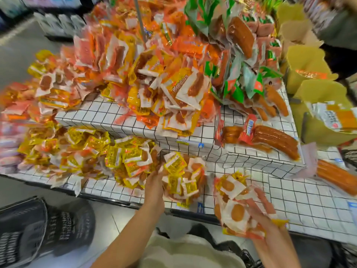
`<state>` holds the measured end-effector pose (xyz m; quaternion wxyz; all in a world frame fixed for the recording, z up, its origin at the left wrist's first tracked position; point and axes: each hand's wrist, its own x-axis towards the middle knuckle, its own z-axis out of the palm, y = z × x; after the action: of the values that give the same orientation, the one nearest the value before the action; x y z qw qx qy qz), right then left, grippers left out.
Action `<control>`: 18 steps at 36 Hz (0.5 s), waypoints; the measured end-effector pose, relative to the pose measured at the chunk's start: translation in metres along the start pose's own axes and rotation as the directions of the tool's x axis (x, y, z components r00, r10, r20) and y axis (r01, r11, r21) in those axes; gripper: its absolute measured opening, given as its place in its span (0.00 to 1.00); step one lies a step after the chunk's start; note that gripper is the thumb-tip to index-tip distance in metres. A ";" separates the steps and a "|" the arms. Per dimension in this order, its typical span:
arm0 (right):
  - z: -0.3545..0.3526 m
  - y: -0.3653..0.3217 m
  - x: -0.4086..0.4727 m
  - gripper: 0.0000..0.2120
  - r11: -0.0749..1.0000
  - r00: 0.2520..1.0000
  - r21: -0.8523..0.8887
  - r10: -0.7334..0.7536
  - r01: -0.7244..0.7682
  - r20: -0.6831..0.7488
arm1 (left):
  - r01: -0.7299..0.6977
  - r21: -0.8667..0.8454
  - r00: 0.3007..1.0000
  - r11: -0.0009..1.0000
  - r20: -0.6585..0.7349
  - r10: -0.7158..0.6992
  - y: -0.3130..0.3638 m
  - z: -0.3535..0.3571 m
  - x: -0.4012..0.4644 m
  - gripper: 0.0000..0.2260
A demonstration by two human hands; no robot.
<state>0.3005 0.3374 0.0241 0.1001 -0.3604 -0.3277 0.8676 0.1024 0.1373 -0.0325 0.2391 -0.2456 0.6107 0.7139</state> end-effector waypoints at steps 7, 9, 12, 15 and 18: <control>0.048 0.004 -0.005 0.31 0.994 0.997 -0.111 0.017 -0.009 0.071 | -0.264 0.244 0.964 0.933 0.110 0.244 -0.001 -0.021 -0.024 0.17; 0.065 0.003 -0.006 0.31 0.993 0.994 -0.119 0.022 -0.010 0.107 | -0.322 0.248 0.945 0.914 0.152 0.291 0.004 -0.025 -0.028 0.16; 0.092 0.001 -0.007 0.35 0.988 0.975 -0.156 0.028 0.006 0.220 | -0.394 0.202 0.903 0.897 0.269 0.336 0.017 -0.030 -0.033 0.14; 0.107 0.000 0.005 0.34 0.987 0.950 -0.163 0.045 0.006 0.309 | -0.453 0.118 0.850 0.884 0.358 0.388 0.028 -0.034 -0.034 0.16; 0.113 0.010 0.037 0.29 0.981 0.960 -0.192 0.064 -0.010 0.273 | -0.513 0.126 0.826 0.849 0.344 0.447 0.033 -0.037 -0.029 0.19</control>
<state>0.1970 0.2890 0.0564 0.0020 -0.2488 -0.4125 0.8763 0.1058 0.0948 0.0065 0.1660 0.0557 0.6818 0.7103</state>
